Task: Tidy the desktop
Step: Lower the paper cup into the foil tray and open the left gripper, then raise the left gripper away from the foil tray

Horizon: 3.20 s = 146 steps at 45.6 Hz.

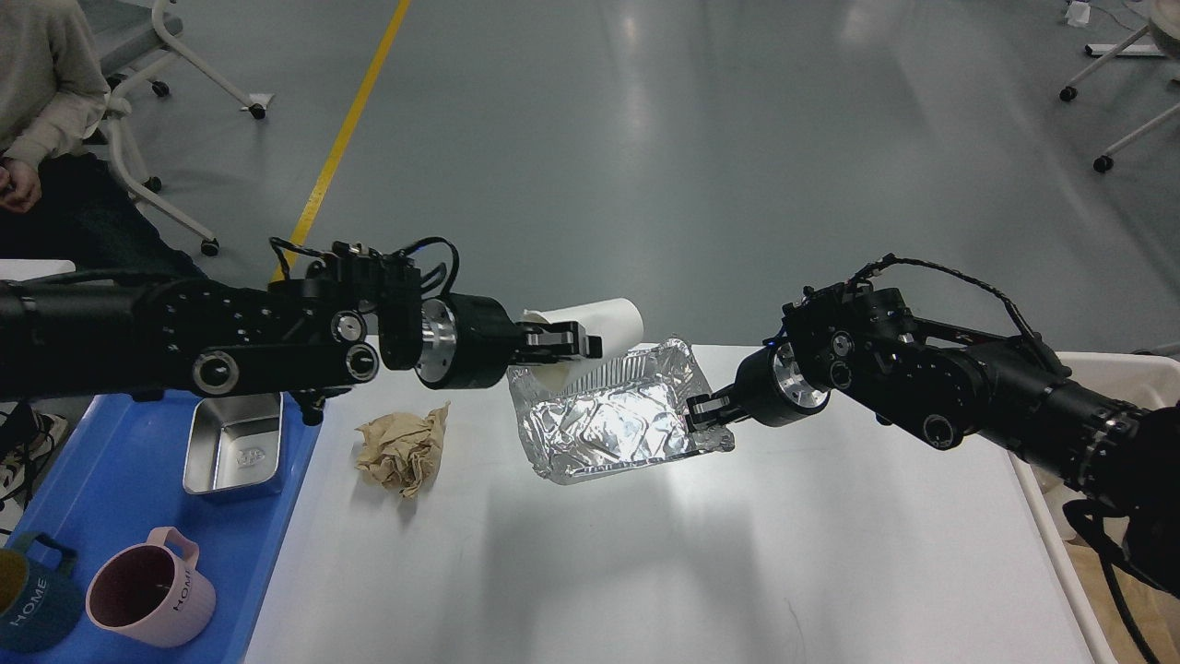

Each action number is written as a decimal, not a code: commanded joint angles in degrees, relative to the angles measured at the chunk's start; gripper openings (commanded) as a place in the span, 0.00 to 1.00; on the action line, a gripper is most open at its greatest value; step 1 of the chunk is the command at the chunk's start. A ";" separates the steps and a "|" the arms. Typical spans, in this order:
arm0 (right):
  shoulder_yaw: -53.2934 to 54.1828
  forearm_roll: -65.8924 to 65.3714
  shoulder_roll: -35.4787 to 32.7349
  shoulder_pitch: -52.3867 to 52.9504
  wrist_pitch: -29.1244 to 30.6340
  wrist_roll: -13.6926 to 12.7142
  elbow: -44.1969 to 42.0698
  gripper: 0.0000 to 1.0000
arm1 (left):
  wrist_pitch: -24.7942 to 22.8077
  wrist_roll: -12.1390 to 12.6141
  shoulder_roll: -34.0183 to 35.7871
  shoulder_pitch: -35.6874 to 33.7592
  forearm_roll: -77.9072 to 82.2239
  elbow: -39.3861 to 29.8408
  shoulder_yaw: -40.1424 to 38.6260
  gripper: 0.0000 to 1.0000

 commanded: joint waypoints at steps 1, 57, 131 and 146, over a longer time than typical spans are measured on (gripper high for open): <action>0.11 0.00 -0.04 0.02 -0.01 0.01 -0.01 0.00 | 0.59 0.01 -4.58 0.50 -1.98 2.57 0.97 0.00; 0.37 0.09 -0.56 0.02 -0.01 0.01 -0.01 0.00 | 0.15 4.14 -6.44 3.23 -7.87 8.46 -3.59 0.94; 0.28 0.00 -1.27 0.19 -0.28 -0.08 0.08 0.00 | 1.38 -1.39 70.29 5.86 -7.87 -17.20 -3.16 0.94; 0.28 0.00 -1.18 0.28 -0.28 -0.08 -0.01 0.00 | 1.38 -1.48 71.70 6.30 -7.87 -17.38 -2.19 0.94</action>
